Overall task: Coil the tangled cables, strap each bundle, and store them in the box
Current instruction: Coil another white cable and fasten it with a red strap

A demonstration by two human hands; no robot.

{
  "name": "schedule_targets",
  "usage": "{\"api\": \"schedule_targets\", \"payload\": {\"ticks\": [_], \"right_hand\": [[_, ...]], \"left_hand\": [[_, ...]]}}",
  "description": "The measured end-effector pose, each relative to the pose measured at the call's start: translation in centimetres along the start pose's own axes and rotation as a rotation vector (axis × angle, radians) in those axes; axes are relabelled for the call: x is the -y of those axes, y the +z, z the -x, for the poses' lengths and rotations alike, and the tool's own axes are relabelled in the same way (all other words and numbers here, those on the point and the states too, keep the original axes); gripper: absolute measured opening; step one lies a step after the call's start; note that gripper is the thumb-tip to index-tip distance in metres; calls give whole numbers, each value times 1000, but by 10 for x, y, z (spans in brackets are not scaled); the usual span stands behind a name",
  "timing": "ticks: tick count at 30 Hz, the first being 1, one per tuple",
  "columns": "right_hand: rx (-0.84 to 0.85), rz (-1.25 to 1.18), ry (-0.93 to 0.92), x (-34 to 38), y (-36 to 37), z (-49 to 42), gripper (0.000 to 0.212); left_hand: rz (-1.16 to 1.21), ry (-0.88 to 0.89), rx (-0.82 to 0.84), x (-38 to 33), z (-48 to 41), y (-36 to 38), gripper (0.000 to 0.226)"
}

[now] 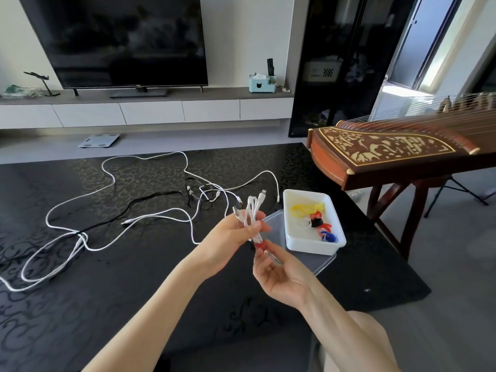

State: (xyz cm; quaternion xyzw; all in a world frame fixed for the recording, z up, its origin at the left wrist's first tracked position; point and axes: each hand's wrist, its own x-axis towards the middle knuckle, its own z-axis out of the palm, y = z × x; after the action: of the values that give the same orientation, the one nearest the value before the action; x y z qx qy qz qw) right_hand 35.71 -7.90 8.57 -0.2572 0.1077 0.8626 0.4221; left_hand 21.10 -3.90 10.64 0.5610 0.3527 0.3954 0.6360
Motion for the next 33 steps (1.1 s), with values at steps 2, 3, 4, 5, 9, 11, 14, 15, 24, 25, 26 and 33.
{"api": "schedule_targets", "payload": {"ticks": [2,3,4,5,9,11,14,15,24,25,26,33], "right_hand": [[-73,243,-58,11,-3,-1,22],[-162,421,-138,21,-5,-2,22],[-280,604,-260,33,-7,-4,21],[-414,784,-424,48,-9,-6,19],[-922,1742,-1000,113,-23,-14,24],[-1162,2141,-1032,138,-28,-23,28],[-1374,2581,-868,158,-30,-45,30],[-1382,2628,-814,160,-31,-50,27],[-954,1982,-912,167,-29,-50,19],[-831,1754,-891,166,-24,-45,13],[-734,1563,-859,165,-19,-40,8],[-520,1347,-753,159,-6,-23,19]], "left_hand": [[64,-22,-73,1,-13,7,25],[108,-36,-95,0,-19,8,31],[158,-49,-111,0,-23,8,37],[199,-67,-129,-1,-28,6,42],[216,-148,-253,1,-48,-3,33],[137,-201,-303,6,-55,-9,28],[58,-268,-365,12,-61,-18,21],[54,-282,-381,13,-61,-20,19],[164,-320,-387,15,-43,-49,7],[175,-325,-389,15,-42,-49,5],[189,-328,-388,15,-41,-48,3],[54,-301,-375,17,-45,-20,15]]}}
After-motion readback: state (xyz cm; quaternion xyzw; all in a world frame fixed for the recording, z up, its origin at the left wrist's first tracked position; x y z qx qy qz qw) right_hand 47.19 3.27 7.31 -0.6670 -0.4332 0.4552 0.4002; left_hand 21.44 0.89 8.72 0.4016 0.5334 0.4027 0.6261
